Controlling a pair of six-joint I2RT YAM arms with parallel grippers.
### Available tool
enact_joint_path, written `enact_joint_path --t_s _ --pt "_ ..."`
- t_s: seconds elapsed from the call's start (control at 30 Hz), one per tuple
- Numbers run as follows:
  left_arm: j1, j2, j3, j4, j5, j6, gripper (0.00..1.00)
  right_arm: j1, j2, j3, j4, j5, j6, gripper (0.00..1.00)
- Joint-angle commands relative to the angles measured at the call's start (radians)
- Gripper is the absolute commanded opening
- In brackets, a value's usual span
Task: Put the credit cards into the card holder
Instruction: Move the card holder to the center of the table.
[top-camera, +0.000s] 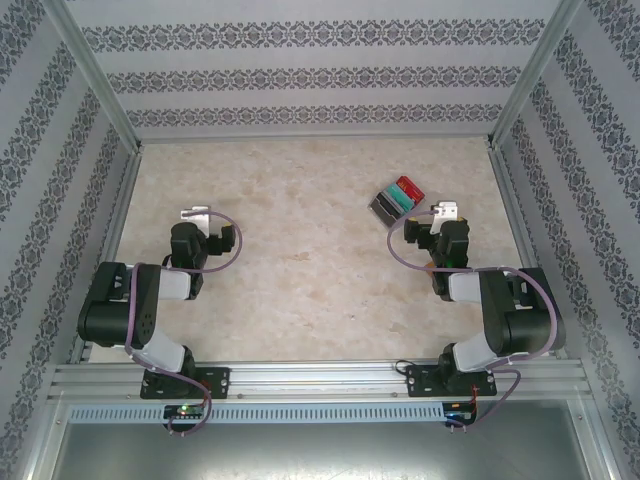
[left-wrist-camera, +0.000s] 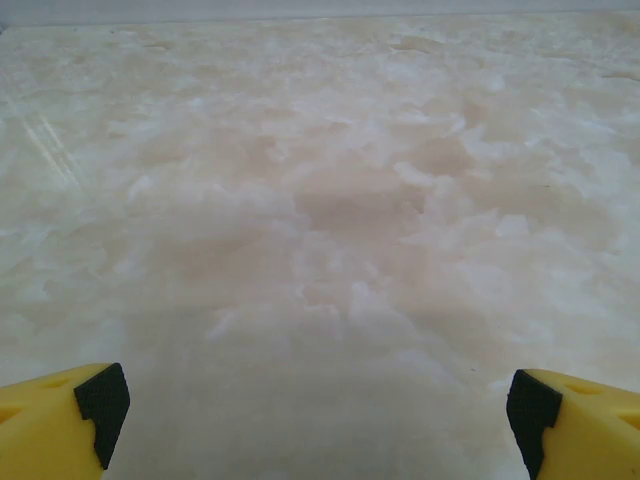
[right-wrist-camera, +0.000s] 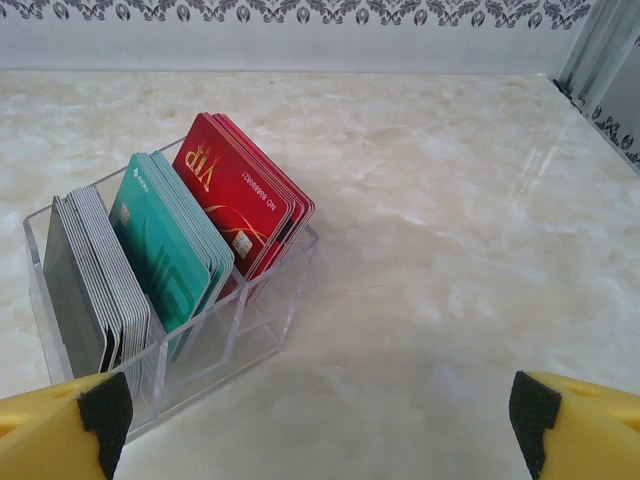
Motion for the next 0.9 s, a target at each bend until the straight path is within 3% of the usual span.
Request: enact_joint_path --t_s 0.0,0.63,0.73,0.87 --pt "0.009 -0.004 0.017 -0.007 0.01 0.01 0.99 -0.007 0.002 0.019 0.015 -0.019 0.006 0.98" --pt "0.009 -0.043 -0.016 0.024 0.021 0.015 0.99 -0.01 -0.018 0.005 0.04 -0.028 0.011 0.98" --pt "0.009 -0.192 -0.043 -0.073 -0.054 -0.031 0.99 -0.01 -0.164 0.049 -0.192 -0.003 0.037 0.98" --pt "0.01 -0.405 0.046 -0.389 -0.028 -0.129 0.99 -0.021 -0.404 0.111 -0.582 0.061 0.274 0.98"
